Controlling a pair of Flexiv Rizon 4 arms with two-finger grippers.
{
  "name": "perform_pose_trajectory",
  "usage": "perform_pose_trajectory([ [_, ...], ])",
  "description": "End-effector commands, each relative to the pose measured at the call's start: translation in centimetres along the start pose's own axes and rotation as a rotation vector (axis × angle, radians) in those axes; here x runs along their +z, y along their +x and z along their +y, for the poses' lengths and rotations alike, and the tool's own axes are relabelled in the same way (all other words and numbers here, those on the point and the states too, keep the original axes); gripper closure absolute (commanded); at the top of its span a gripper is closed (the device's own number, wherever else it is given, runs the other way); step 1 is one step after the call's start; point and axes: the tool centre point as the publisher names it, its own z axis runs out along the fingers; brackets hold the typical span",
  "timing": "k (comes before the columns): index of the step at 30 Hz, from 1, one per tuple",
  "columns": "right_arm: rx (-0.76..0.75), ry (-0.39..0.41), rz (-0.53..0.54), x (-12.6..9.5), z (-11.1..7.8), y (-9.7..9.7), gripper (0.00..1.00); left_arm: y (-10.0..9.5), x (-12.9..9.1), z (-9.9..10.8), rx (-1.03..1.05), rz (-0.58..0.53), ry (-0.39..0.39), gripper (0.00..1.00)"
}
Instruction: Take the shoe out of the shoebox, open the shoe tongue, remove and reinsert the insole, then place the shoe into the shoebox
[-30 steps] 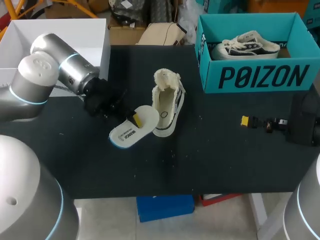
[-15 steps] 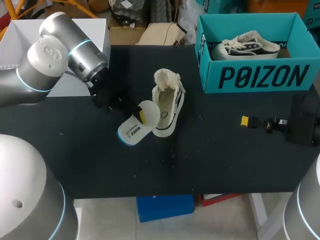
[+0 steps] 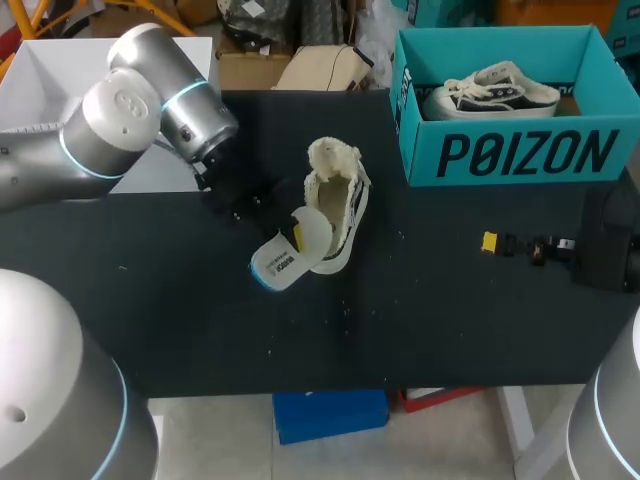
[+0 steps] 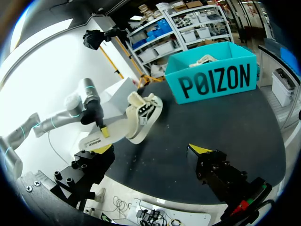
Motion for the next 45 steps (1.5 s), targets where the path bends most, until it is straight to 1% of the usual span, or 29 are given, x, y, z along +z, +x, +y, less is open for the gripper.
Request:
perform_pose_trajectory([
  [1,0.0,-0.001,0.002,-0.1,-0.1,0.0,0.0,0.0,0.1,1.5,-0.008,0.013,0.022,1.0],
  [6,0.0,-0.001,0.002,-0.1,-0.1,0.0,0.0,0.0,0.3,2.7,-0.018,0.02,0.038,1.0],
  [7,0.0,-0.001,0.002,-0.1,-0.1,0.0,0.0,-0.1,0.3,2.9,-0.016,-0.004,0.061,1.0],
  [15,0.0,-0.001,0.002,-0.1,-0.1,0.0,0.0,-0.6,0.1,5.0,-0.023,0.024,0.054,1.0],
  [17,0.0,-0.001,0.002,-0.1,-0.1,0.0,0.0,-0.6,0.1,5.7,-0.026,0.048,0.043,1.0],
  [23,0.0,-0.001,0.002,-0.1,-0.1,0.0,0.0,-0.6,0.3,7.1,-0.036,0.06,0.044,1.0],
  [26,0.0,-0.001,0.002,-0.1,-0.1,0.0,0.0,-0.5,0.4,7.9,-0.043,0.091,0.014,1.0],
  [31,0.0,-0.001,0.002,-0.1,-0.1,0.0,0.0,-0.6,0.5,8.7,-0.044,0.095,0.0,1.0],
  [36,0.0,-0.001,0.002,-0.1,-0.1,0.0,0.0,-0.6,0.4,9.6,-0.046,0.113,-0.05,1.0],
  [41,0.0,-0.001,0.002,-0.1,-0.1,0.0,0.0,-0.6,0.4,10.5,-0.051,0.107,-0.075,1.0],
  [42,0.0,-0.001,0.002,-0.1,-0.1,0.0,0.0,-0.6,0.4,10.6,-0.051,0.104,-0.079,0.9],
  [43,0.0,-0.001,0.002,-0.1,-0.1,0.0,0.0,-0.6,0.4,10.8,-0.051,0.098,-0.08,0.75],
  [44,0.0,-0.001,0.002,-0.1,-0.1,0.0,0.0,-0.7,0.4,10.8,-0.053,0.094,-0.078,0.68],
  [45,0.0,-0.001,0.002,-0.1,-0.1,0.0,0.0,-0.8,0.5,10.8,-0.053,0.093,-0.078,0.65],
])
